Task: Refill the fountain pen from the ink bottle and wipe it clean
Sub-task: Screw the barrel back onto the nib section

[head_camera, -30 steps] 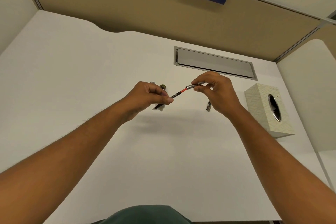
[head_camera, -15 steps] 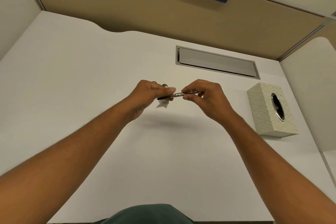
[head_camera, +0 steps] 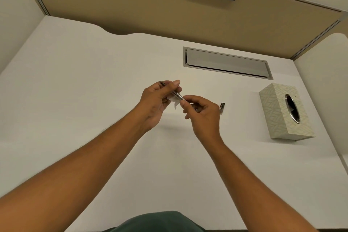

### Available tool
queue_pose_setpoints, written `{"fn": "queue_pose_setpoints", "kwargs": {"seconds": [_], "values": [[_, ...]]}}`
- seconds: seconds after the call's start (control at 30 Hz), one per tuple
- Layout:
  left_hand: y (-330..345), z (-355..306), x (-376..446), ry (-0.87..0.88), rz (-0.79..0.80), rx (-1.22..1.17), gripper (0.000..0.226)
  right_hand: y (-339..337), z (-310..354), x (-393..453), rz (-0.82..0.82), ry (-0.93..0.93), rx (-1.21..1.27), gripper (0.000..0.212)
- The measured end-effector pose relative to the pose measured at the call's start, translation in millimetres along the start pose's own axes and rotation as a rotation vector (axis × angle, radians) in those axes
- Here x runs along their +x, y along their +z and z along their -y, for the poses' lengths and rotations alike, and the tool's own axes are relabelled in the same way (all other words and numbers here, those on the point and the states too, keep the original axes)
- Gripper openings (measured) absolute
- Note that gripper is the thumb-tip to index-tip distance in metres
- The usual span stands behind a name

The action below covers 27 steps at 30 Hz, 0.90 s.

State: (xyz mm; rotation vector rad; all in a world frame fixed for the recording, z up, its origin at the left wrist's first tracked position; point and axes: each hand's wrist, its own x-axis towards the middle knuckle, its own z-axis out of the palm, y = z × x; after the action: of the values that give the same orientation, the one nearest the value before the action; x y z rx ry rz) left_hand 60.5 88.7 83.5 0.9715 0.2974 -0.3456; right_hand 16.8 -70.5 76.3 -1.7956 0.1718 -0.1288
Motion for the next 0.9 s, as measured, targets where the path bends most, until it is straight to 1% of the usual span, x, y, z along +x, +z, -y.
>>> {"fn": "queue_pose_setpoints", "kwargs": {"seconds": [0.1, 0.27, 0.4, 0.5, 0.7, 0.73, 0.8, 0.9], "values": [[4.0, 1.1, -2.8, 0.025, -0.003, 0.008, 0.011, 7.6, 2.0, -5.0, -0.052, 0.093, 0.146, 0.01], [5.8, 2.9, -4.1, 0.07, -0.014, 0.015, 0.012, 13.6, 2.6, -9.5, -0.091, 0.157, 0.233, 0.012], [3.6, 4.0, -0.9, 0.095, -0.048, 0.053, 0.012, 15.8, 5.0, -10.4, -0.093, 0.164, 0.241, 0.011], [0.1, 4.3, 2.7, 0.12, -0.044, 0.116, 0.015, 16.1, 7.4, -9.8, -0.063, 0.188, 0.275, 0.005], [-3.4, 7.1, 4.4, 0.192, -0.023, 0.223, 0.018, 17.3, 8.8, -7.8, 0.009, 0.261, 0.313, 0.02], [-4.0, 7.4, 4.6, 0.201, -0.022, 0.23, 0.017, 16.9, 9.4, -8.1, 0.02, 0.266, 0.312, 0.019], [-5.6, 7.5, 5.3, 0.213, -0.018, 0.235, 0.016, 15.4, 10.2, -8.3, 0.035, 0.267, 0.292, 0.011], [-7.6, 8.0, 6.3, 0.219, -0.01, 0.241, 0.016, 15.2, 9.8, -8.8, 0.001, 0.261, 0.222, 0.012]]}}
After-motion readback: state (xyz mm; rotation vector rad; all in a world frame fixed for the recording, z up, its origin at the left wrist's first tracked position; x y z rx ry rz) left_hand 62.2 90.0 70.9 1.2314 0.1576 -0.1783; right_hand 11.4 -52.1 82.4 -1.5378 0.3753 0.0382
